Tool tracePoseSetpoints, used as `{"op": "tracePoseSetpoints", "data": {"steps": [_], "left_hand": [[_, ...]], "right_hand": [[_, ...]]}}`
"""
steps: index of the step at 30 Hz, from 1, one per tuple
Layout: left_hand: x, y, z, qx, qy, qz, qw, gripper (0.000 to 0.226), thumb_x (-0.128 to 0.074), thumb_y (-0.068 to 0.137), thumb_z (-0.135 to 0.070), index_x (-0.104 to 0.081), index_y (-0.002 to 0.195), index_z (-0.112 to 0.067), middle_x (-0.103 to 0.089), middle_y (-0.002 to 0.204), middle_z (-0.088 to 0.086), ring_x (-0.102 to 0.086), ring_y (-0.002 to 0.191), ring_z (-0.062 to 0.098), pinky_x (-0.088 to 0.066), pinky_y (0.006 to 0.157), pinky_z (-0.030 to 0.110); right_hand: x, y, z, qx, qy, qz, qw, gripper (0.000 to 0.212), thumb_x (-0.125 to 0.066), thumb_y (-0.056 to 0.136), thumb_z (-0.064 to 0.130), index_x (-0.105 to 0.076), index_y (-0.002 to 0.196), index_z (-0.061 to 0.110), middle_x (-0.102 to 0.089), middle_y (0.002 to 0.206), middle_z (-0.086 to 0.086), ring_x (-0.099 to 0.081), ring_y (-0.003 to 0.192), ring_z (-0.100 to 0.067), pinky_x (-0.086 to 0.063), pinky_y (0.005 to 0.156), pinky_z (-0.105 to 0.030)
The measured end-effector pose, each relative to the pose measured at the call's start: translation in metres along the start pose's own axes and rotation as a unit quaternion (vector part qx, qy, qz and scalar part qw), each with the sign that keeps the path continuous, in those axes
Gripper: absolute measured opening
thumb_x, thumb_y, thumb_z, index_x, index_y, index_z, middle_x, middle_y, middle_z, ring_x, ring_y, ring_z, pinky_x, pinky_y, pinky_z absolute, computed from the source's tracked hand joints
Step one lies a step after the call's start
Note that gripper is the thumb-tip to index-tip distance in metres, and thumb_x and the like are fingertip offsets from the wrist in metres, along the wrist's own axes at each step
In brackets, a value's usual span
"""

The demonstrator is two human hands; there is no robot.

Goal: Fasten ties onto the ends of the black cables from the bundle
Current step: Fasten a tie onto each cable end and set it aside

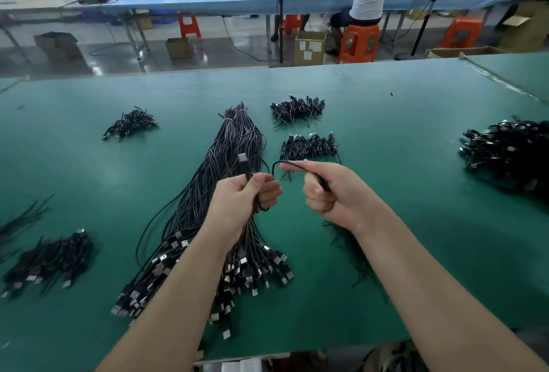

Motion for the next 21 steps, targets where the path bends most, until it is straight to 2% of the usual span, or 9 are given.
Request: {"op": "tracePoseSetpoints", "data": {"steps": [2,5,7,10,12,16,19,21], "left_hand": [[-0.003,-0.003,-0.003,-0.035,0.112,0.016,0.993,0.019,-0.055,0.102,-0.013,-0.072,0.102,-0.004,-0.079,0.093,0.008,-0.076,0.092,0.021,-0.061,0.083,0.029],[-0.010,-0.006,-0.006,-0.071,0.156,0.038,0.984,0.017,-0.056,0.100,-0.016,-0.073,0.098,-0.014,-0.078,0.093,0.002,-0.075,0.094,0.013,-0.058,0.086,0.023],[-0.007,-0.004,-0.008,-0.074,0.119,0.011,0.990,0.017,-0.056,0.101,-0.016,-0.072,0.097,-0.013,-0.078,0.095,0.007,-0.075,0.094,0.018,-0.060,0.085,0.025],[0.004,-0.001,-0.006,-0.036,-0.029,-0.044,0.998,0.022,-0.052,0.104,-0.013,-0.070,0.102,0.001,-0.077,0.094,0.016,-0.076,0.088,0.026,-0.062,0.076,0.030],[0.003,-0.001,-0.004,-0.014,-0.080,-0.047,0.996,0.025,-0.050,0.105,-0.015,-0.068,0.103,0.002,-0.077,0.096,0.017,-0.076,0.087,0.027,-0.061,0.074,0.031],[-0.004,-0.004,-0.002,0.015,-0.116,-0.028,0.993,0.030,-0.048,0.106,-0.019,-0.067,0.106,0.003,-0.076,0.101,0.017,-0.075,0.091,0.027,-0.061,0.073,0.030],[-0.006,-0.007,-0.002,0.022,-0.116,0.002,0.993,0.031,-0.048,0.105,-0.019,-0.070,0.104,0.002,-0.077,0.092,0.015,-0.075,0.082,0.023,-0.060,0.072,0.029],[-0.007,-0.009,-0.001,0.025,-0.112,0.017,0.993,0.028,-0.049,0.105,-0.018,-0.071,0.102,0.000,-0.076,0.086,0.010,-0.073,0.079,0.019,-0.059,0.072,0.027]], "right_hand": [[-0.004,0.000,0.005,0.008,-0.001,0.015,1.000,0.036,-0.042,0.106,0.018,-0.073,0.115,0.003,-0.046,0.045,0.005,-0.022,0.036,-0.006,-0.024,0.033,-0.018],[-0.011,0.000,0.009,0.013,-0.006,0.030,0.999,0.035,-0.041,0.105,0.017,-0.069,0.119,0.000,-0.046,0.045,0.005,-0.021,0.037,-0.006,-0.021,0.034,-0.018],[-0.017,-0.002,0.009,0.014,-0.027,0.046,0.998,0.034,-0.043,0.105,0.015,-0.068,0.123,0.001,-0.047,0.045,0.004,-0.022,0.037,-0.006,-0.020,0.035,-0.018],[-0.026,-0.009,-0.001,0.005,-0.111,0.062,0.992,0.031,-0.046,0.106,0.016,-0.068,0.127,0.012,-0.051,0.049,0.002,-0.027,0.036,-0.007,-0.022,0.035,-0.019],[-0.031,-0.012,-0.011,-0.002,-0.167,0.059,0.984,0.031,-0.046,0.106,0.017,-0.065,0.131,0.018,-0.054,0.051,0.000,-0.031,0.038,-0.008,-0.022,0.037,-0.020],[-0.037,-0.014,-0.017,-0.006,-0.201,0.054,0.978,0.033,-0.048,0.106,0.018,-0.060,0.137,0.020,-0.057,0.052,-0.001,-0.034,0.040,-0.010,-0.020,0.040,-0.023],[-0.039,-0.016,-0.007,0.007,-0.207,0.056,0.977,0.033,-0.048,0.106,0.017,-0.062,0.136,0.022,-0.055,0.052,-0.001,-0.032,0.042,-0.011,-0.019,0.041,-0.024],[-0.042,-0.016,0.000,0.018,-0.213,0.057,0.975,0.034,-0.048,0.106,0.016,-0.062,0.136,0.022,-0.054,0.051,0.000,-0.032,0.041,-0.009,-0.020,0.039,-0.020]]}}
Point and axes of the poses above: each hand's wrist, its own y-axis towards the middle knuckle, its own x-axis out of the back of the hand, z = x × y, the point moved 10 cm from there along y, towards the middle knuckle
